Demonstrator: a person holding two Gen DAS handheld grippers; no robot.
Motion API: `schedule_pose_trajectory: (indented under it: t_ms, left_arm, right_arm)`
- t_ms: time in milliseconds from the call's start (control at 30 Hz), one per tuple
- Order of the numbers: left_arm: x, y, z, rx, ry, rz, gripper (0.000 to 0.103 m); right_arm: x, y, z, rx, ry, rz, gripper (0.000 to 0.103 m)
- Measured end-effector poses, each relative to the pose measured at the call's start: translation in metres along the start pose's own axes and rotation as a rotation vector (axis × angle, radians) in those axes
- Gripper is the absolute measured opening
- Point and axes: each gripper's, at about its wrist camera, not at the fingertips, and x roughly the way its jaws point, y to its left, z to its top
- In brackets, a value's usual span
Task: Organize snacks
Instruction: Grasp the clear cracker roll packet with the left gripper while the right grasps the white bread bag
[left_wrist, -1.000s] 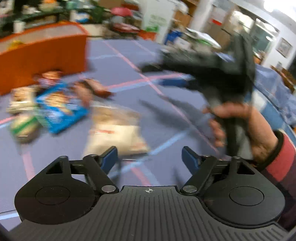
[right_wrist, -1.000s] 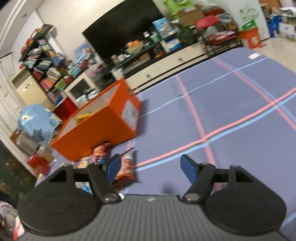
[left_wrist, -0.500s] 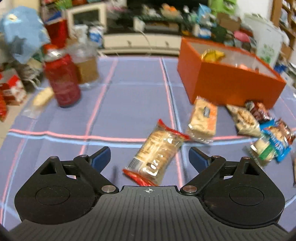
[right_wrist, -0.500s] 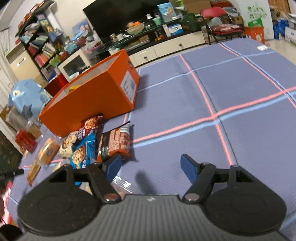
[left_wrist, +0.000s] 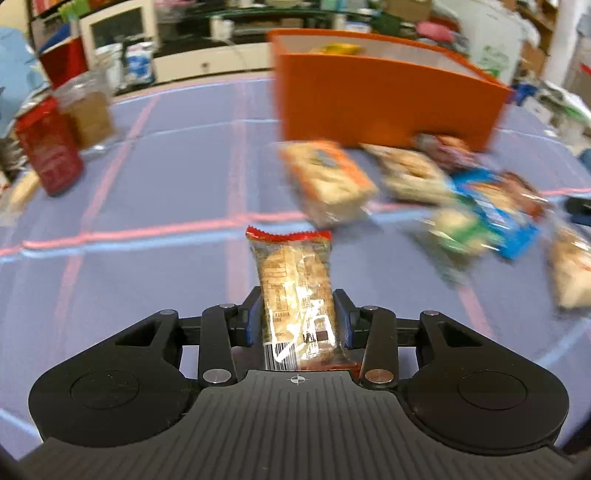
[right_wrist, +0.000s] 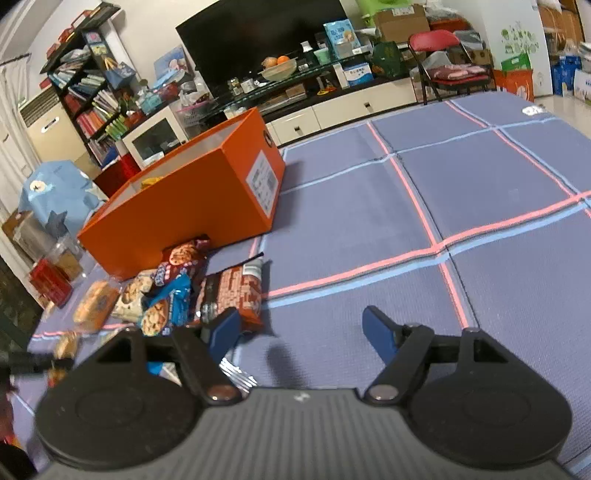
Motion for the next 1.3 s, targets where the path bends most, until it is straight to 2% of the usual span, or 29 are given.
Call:
schedule_pose_trajectory:
  t_ms: [67,200,300,467,600,733,833,1000,1100,1167,1233,1300]
  left_arm:
    - [-0.004,-0.025,-0.010,0.012,-0.011,-0.036,0.004]
    - [-0.003,-0.067,-0.015,0.080,-0.054,0.008,0.023]
    - [0.001,-0.072,-0.017,0.078,-0.066,-0.025,0.028]
    - [0.002,-0.070,-0.023,0.081,-0.095,-0.042,0.036]
    - [0.006,-0.067,-0.021,0.091,-0.100,-0.053,0.045]
    - [0.004,-0.066,-0.021,0.075,-0.097,-0.070,0.049]
    - [0.003,-0.064,-0.020,0.057,-0.098,-0.080,0.051]
    - [0.004,-0.061,-0.020,0.041,-0.101,-0.080,0.053]
    - [0.005,-0.062,-0.020,0.042,-0.096,-0.071,0.064]
    - [0.007,-0.064,-0.020,0.050,-0.093,-0.062,0.067]
    - [0.008,-0.068,-0.021,0.062,-0.091,-0.043,0.072]
    - [0.011,-0.071,-0.022,0.081,-0.090,-0.022,0.075]
  right_arm:
    - [-0.003,0.000,0.001,0.014,0.031,0.000,0.076]
    - [-0.021,0.008,-0.011,0.036,0.056,0.028,0.075]
    - [-0.044,0.028,-0.037,0.024,0.030,0.055,0.075]
    - [-0.058,0.062,-0.056,-0.013,0.012,-0.028,0.075]
    - [-0.072,0.074,-0.073,0.024,0.036,-0.027,0.075]
    - [-0.055,0.092,-0.071,-0.024,0.087,-0.054,0.075]
    - [-0.029,0.099,-0.062,-0.007,0.112,-0.060,0.076]
    - [-0.001,0.112,-0.051,-0.044,0.093,-0.059,0.076]
    - [-0.002,0.108,-0.057,-0.081,0.046,-0.028,0.076]
    - [-0.005,0.102,-0.063,-0.099,0.011,0.010,0.076]
    - [-0.005,0.098,-0.064,-0.084,-0.006,0.027,0.076]
    - [-0.002,0.099,-0.055,-0.022,0.020,0.012,0.076]
